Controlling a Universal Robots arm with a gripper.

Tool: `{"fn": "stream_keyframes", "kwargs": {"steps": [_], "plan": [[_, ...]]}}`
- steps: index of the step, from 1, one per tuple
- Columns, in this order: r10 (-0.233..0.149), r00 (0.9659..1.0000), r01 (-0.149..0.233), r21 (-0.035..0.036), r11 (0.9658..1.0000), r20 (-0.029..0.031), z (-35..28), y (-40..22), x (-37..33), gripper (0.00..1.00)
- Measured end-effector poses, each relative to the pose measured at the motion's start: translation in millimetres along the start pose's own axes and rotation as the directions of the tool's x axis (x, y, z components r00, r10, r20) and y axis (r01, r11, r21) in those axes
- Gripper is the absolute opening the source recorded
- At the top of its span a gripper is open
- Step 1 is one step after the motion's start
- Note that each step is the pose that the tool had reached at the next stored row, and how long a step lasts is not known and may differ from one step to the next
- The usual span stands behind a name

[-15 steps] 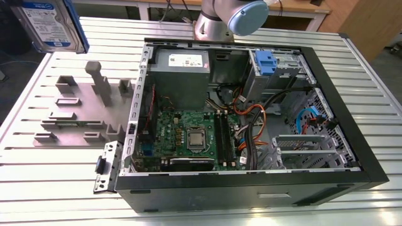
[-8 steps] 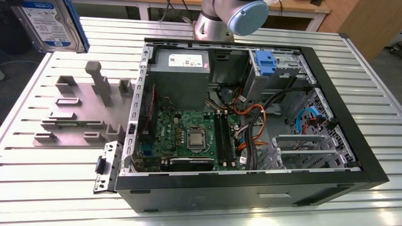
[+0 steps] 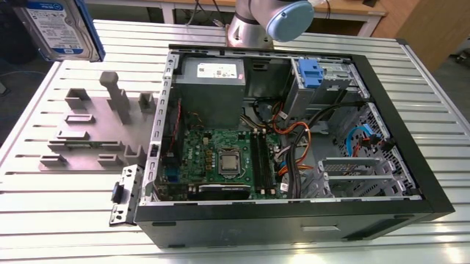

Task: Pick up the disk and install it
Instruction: 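Pick up the disk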

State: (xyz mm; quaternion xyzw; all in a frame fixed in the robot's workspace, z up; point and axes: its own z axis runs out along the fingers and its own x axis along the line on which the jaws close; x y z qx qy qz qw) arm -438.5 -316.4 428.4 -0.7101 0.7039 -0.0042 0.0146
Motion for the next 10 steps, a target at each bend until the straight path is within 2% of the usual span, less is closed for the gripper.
{"fn": "stream_keyframes", "kwargs": {"steps": [10], "plan": [[0.0, 1.0, 0.0, 0.0001, 1.0, 0.0, -11.9, -0.3, -0.2, 0.36]]}}
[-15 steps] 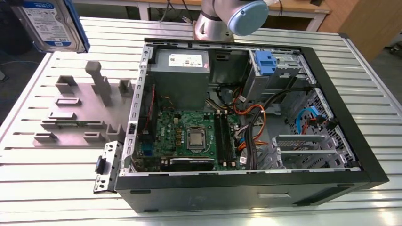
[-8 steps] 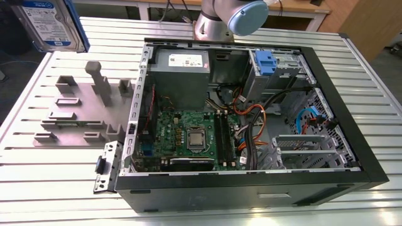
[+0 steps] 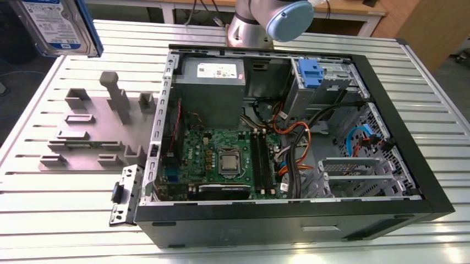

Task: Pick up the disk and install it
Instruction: 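Pick up the disk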

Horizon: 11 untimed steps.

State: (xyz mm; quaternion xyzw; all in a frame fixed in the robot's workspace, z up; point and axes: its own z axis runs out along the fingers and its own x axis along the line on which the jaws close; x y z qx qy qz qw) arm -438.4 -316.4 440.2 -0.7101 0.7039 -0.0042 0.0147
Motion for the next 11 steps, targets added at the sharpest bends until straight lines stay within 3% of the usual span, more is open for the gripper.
{"fn": "stream_keyframes", "kwargs": {"steps": [11], "plan": [[0.0, 1.0, 0.0, 0.0, 1.0, 0.0, -16.7, -0.4, -0.2, 0.36]]}}
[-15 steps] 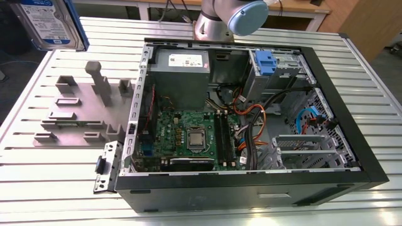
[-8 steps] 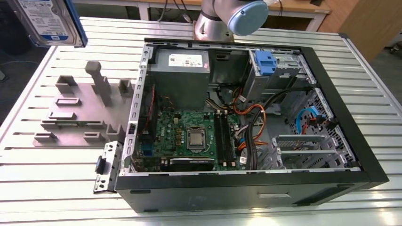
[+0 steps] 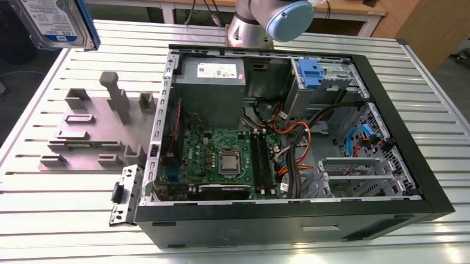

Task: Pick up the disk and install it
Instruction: 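Pick up the disk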

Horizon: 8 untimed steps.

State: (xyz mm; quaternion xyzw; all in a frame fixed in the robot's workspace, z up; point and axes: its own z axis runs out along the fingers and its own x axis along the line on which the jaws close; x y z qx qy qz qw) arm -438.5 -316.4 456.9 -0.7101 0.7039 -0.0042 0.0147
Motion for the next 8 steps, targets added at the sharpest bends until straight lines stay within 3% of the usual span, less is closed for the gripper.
{"fn": "stream_keyframes", "kwargs": {"steps": [8], "plan": [[0.0, 1.0, 0.0, 0.0, 1.0, 0.0, -10.4, -0.3, -0.2, 0.36]]}}
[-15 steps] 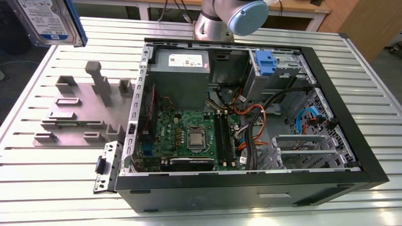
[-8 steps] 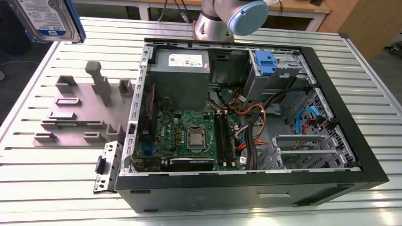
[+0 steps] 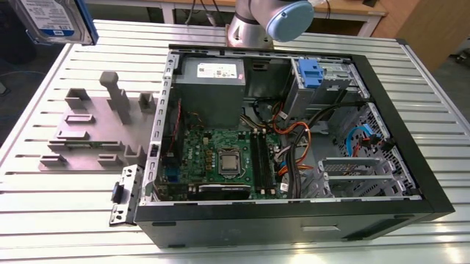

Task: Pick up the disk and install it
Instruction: 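Pick up the disk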

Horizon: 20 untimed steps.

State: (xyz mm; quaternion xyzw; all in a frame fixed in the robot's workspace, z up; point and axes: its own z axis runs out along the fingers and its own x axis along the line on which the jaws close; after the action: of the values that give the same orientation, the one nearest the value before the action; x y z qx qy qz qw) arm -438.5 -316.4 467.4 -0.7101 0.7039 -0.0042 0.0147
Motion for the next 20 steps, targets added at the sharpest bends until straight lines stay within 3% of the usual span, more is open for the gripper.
{"fn": "stream_keyframes", "kwargs": {"steps": [7, 20], "plan": [[0.0, 1.0, 0.0, -0.0004, 1.0, -0.001, -0.9, 0.0, 0.4, 0.36], [0.0, 1.0, 0.0, 0.0, 1.0, -0.0008, -0.8, 0.0, 8.9, 0.36]]}}
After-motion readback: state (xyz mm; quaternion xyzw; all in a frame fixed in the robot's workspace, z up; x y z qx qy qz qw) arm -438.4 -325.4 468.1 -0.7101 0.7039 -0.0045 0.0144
